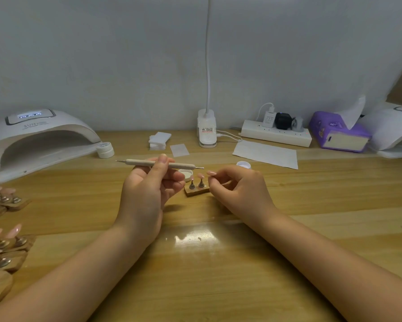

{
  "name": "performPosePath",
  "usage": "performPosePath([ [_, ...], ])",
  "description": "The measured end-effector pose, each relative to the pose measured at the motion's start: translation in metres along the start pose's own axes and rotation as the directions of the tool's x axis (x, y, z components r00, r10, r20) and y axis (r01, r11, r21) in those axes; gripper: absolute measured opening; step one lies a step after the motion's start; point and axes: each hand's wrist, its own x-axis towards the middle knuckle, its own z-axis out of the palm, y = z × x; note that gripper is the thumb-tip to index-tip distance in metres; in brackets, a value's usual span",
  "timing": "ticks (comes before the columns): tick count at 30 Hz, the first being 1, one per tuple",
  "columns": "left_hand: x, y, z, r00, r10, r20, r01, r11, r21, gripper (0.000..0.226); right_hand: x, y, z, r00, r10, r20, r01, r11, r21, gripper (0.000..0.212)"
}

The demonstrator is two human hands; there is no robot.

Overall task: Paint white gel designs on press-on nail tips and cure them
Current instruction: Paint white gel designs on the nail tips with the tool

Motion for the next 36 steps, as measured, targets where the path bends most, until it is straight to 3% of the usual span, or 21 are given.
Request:
performPosePath([
  [5, -0.002, 0.000, 0.000, 0.984, 0.177, 0.005, -0.176, 0.974, 0.145, 0.009, 0.000, 0.002, 0.000, 1.000, 0.001, 0.005, -0.001, 0.996, 0.091, 0.007],
  [11, -0.008, 0.000, -0.002, 0.922, 0.357, 0.149, -0.387, 0.861, 0.329, 0.005, 0.000, 0.006, 0.002, 0.995, -0.088, 0.055, 0.081, 0.989, 0.121, 0.015],
  [22, -0.015, -0.001, 0.004, 0.884, 0.420, 0.207, -0.468, 0.780, 0.417, 0.008, 0.000, 0.006, 0.001, 0.985, -0.157, 0.072, 0.150, 0.985, 0.089, 0.013],
  [29, -0.018, 0.002, 0.005, 0.835, 0.486, 0.257, -0.545, 0.670, 0.504, 0.014, -0.001, 0.003, 0.000, 0.982, -0.176, 0.061, 0.169, 0.980, 0.109, 0.012],
  [36, -0.019, 0.001, 0.005, 0.798, 0.515, 0.312, -0.597, 0.606, 0.526, 0.007, -0.003, -0.002, 0.000, 0.982, -0.172, 0.073, 0.164, 0.981, 0.102, 0.013],
])
